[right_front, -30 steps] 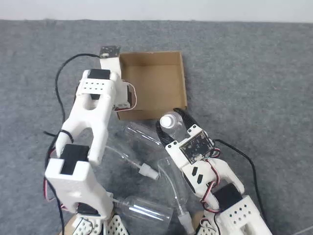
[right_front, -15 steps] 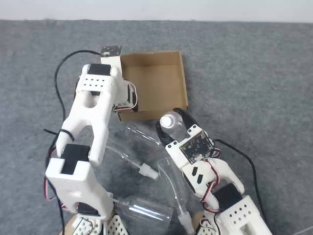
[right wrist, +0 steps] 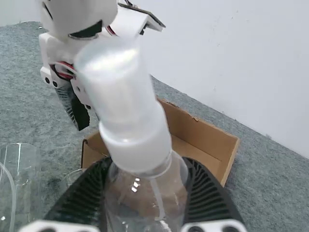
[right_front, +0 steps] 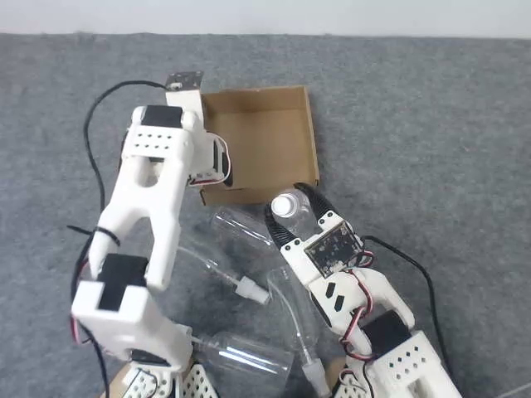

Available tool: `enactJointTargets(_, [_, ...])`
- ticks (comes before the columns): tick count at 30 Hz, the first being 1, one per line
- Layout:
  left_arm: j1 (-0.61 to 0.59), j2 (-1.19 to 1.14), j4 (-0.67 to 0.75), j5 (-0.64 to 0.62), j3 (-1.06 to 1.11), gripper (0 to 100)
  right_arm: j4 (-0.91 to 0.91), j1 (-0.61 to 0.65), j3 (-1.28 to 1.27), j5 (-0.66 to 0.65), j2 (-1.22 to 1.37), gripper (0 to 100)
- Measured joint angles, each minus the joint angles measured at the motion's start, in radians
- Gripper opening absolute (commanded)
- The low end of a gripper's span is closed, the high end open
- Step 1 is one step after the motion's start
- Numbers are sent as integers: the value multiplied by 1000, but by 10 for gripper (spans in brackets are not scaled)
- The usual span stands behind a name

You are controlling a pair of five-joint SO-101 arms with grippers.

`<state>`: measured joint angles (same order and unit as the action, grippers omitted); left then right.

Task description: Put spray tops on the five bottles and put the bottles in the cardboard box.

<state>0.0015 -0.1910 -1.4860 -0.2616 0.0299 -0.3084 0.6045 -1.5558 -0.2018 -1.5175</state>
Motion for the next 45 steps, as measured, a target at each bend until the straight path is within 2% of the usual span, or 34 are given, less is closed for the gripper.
enactJointTargets(16, [0,278,161,0,244,224,0,0,-15,0,0,7])
enactJointTargets(25, [0,532,313,0,463,224,0,2,-17,0,0,7])
enactJointTargets(45, [186,1019,448,3,810,224,0,38,-38,0,0,7])
